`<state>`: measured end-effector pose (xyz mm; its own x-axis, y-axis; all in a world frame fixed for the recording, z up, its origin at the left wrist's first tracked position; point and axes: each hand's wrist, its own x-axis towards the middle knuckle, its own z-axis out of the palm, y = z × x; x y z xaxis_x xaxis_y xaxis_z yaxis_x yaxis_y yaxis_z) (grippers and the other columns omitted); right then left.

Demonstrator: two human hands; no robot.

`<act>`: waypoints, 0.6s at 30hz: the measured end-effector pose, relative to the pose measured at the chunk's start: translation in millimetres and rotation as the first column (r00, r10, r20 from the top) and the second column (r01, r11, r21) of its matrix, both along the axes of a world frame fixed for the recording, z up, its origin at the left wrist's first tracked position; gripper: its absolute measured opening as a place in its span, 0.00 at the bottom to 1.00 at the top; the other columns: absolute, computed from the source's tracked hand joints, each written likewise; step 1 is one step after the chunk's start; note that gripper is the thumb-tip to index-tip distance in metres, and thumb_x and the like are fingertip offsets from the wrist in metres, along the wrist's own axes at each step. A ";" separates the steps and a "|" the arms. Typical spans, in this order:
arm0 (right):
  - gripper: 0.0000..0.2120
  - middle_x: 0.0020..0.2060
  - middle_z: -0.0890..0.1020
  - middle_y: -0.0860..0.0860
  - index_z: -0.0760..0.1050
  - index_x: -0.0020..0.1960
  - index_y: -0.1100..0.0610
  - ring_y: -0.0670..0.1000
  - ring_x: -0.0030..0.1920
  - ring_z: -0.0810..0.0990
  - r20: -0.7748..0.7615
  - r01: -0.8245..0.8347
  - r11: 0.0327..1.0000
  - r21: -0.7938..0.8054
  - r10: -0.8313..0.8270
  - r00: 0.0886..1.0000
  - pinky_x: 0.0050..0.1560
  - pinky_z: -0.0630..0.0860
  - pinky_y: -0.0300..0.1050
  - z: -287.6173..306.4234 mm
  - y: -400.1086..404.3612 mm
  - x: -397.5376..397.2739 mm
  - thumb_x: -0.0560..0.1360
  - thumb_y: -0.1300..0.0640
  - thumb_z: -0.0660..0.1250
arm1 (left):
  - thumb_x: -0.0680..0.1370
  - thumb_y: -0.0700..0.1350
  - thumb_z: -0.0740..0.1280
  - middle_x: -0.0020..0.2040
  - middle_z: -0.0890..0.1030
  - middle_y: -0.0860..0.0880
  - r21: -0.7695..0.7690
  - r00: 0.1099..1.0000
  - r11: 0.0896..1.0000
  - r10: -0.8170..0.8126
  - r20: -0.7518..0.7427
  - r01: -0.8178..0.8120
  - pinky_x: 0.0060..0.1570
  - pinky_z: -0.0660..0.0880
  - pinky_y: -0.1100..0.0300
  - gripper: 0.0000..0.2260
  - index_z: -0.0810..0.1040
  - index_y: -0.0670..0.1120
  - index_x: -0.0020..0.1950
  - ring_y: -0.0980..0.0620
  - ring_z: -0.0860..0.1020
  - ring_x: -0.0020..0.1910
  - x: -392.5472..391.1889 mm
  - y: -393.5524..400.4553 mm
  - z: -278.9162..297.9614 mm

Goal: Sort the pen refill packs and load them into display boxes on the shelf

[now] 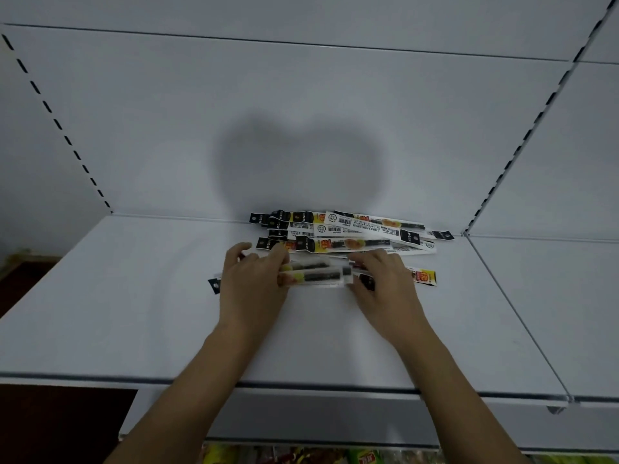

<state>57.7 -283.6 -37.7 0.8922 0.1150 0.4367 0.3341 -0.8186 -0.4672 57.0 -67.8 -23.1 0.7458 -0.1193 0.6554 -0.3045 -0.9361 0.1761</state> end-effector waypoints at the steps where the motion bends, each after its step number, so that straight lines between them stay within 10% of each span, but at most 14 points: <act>1: 0.18 0.59 0.78 0.49 0.78 0.61 0.52 0.53 0.57 0.73 0.020 -0.008 0.996 -0.084 0.010 1.000 0.50 0.71 0.50 0.1 4.3 1.1 0.78 0.44 0.60 | 0.63 0.30 0.70 0.23 0.71 0.49 -0.022 0.999 1.000 0.001 -0.046 -0.002 0.46 0.68 0.55 0.12 0.75 0.43 0.41 0.45 0.70 0.22 0.7 -0.8 0.6; 5: 0.13 0.54 0.81 0.51 0.83 0.54 0.51 0.56 0.56 0.76 0.099 -0.001 0.970 -0.242 0.026 0.995 0.46 0.69 0.50 0.8 27.0 10.9 0.74 0.46 0.69 | 0.67 0.33 0.71 0.34 0.80 0.46 -0.103 0.993 0.993 -0.070 -0.090 0.061 0.24 0.65 0.60 0.12 0.78 0.43 0.49 0.43 0.77 0.29 -0.3 -4.6 4.4; 9: 0.09 0.49 0.84 0.50 0.84 0.50 0.53 0.54 0.52 0.77 0.194 -0.086 0.992 -0.094 0.103 0.976 0.47 0.75 0.50 -0.5 25.8 12.0 0.71 0.62 0.72 | 0.68 0.45 0.77 0.49 0.79 0.45 0.078 0.975 0.974 -0.209 -0.078 0.215 0.33 0.75 0.55 0.22 0.80 0.47 0.61 0.45 0.78 0.42 7.3 -0.2 -7.4; 13: 0.20 0.45 0.77 0.28 0.81 0.53 0.45 0.35 0.48 0.73 0.064 -0.249 0.936 0.250 0.240 0.969 0.46 0.70 0.28 10.4 14.7 -4.6 0.71 0.67 0.66 | 0.65 0.43 0.79 0.52 0.79 0.46 0.100 0.980 0.975 -0.195 -0.050 0.199 0.41 0.73 0.51 0.17 0.82 0.47 0.51 0.45 0.70 0.51 8.1 -1.2 -9.5; 18: 0.23 0.50 0.78 0.39 0.77 0.65 0.48 0.40 0.52 0.69 -0.047 -0.044 0.978 0.205 0.054 0.997 0.58 0.68 0.33 5.0 -3.5 -4.0 0.72 0.61 0.74 | 0.66 0.37 0.74 0.41 0.80 0.49 0.094 0.992 0.987 -0.128 -0.008 0.129 0.45 0.66 0.53 0.16 0.73 0.48 0.49 0.44 0.77 0.40 7.6 -1.7 -13.3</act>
